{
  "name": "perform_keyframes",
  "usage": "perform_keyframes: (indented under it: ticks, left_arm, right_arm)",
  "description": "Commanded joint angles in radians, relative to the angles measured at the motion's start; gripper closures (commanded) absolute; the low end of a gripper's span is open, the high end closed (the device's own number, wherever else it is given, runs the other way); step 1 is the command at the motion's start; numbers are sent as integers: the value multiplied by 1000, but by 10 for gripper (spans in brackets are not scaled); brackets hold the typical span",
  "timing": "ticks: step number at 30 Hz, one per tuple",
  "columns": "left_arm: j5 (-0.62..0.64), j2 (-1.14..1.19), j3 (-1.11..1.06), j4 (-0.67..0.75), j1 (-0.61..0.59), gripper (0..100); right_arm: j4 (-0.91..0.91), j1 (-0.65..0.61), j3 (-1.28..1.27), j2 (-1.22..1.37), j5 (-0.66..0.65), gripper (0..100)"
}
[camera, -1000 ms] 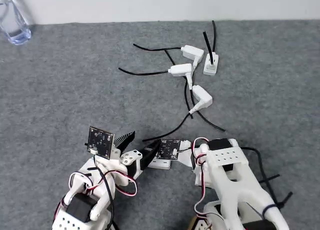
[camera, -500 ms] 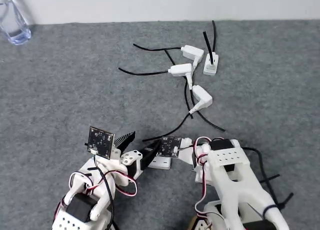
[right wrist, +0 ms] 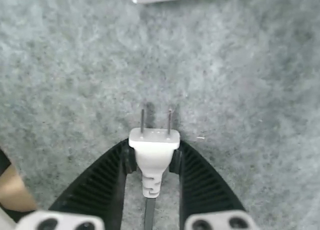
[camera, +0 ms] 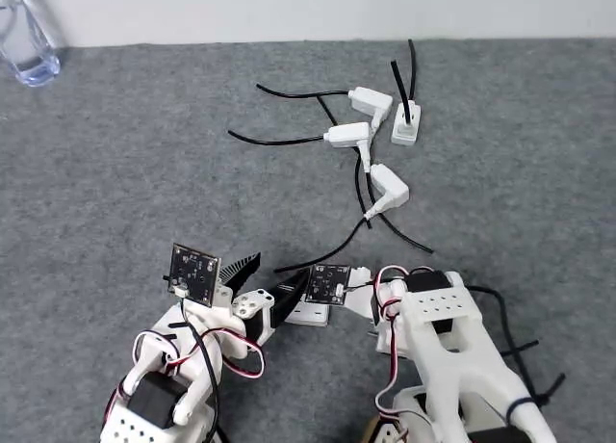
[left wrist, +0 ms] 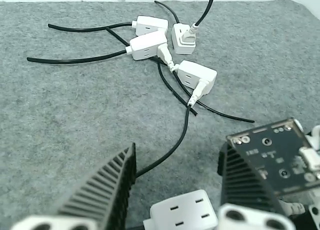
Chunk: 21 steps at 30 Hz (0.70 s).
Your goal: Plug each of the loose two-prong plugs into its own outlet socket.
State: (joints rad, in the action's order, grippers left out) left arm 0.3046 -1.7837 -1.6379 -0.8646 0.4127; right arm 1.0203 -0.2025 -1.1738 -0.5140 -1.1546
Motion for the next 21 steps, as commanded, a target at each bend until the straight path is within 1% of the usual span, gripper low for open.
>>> perform_keyframes:
  ticks: [1, 5, 9, 11, 15, 21]
  left_arm:
    - [-8, -3, 10, 0, 8, 743]
    - [-8, -3, 10, 0, 8, 743]
    - [-8, -3, 10, 0, 8, 743]
    - [-8, -3, 10, 0, 8, 743]
    - [-8, -3, 10, 5, 9, 743]
    - [-3, -3, 10, 5, 14, 744]
  right_arm:
    - [1, 7, -12, -18, 25, 991]
    - [39, -2, 57, -82, 147, 991]
    - [225, -30, 184, -200, 163, 991]
    - [305, -59, 244, -262, 203, 991]
    - [403, -131, 330, -341, 261, 991]
    - [449, -278, 414, -348, 414, 991]
